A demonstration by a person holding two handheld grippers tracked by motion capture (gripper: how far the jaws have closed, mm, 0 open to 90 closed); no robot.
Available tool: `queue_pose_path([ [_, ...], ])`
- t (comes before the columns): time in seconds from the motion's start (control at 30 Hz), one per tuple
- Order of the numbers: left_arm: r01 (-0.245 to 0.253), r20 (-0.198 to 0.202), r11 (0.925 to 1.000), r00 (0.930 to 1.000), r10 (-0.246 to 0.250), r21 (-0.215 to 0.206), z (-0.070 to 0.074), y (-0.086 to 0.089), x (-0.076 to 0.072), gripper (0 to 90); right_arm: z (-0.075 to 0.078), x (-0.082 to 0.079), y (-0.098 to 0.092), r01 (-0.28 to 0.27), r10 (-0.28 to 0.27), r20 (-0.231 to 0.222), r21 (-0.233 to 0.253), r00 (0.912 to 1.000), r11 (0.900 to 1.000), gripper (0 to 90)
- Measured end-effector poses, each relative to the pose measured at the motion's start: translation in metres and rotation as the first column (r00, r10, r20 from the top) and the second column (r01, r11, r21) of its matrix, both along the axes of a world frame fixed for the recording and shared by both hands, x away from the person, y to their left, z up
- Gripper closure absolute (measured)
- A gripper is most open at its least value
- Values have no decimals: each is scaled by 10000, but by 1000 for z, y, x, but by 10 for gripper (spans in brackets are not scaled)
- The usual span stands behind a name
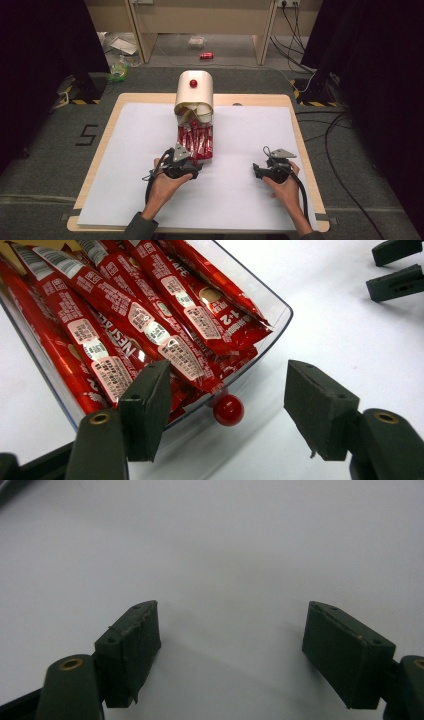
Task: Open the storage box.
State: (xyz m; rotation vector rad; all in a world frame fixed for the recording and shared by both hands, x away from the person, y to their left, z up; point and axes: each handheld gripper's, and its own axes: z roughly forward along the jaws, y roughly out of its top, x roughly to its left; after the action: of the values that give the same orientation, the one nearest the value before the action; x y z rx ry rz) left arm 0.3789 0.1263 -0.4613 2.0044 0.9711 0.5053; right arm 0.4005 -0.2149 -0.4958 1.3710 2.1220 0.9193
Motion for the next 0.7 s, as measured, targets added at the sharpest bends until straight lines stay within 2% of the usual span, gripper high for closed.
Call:
queue_pose_path([
  [0.13,18,-50,10000,10000,-18,-68,0,1,-1,350,0,0,0,0,0,-3,5,10000,10000,234],
  [0.23,36,-136,9996,9999,-40,-273,1,2,-1,351,0,0,0,-19,19,4,-2,10000,10000,234],
  [0.37,-120,224,9992,9997,129,-386,4,3,-2,347,0,0,0,-16,16,3,8,10000,10000,233],
  [0.5,-194,528,9995,9984,206,-245,10,2,0,339,0,0,0,-17,17,5,7,10000,10000,233],
  [0.7,-231,550,9980,9981,263,-583,16,2,5,331,0,0,0,4,-4,-6,6,10000,10000,234],
])
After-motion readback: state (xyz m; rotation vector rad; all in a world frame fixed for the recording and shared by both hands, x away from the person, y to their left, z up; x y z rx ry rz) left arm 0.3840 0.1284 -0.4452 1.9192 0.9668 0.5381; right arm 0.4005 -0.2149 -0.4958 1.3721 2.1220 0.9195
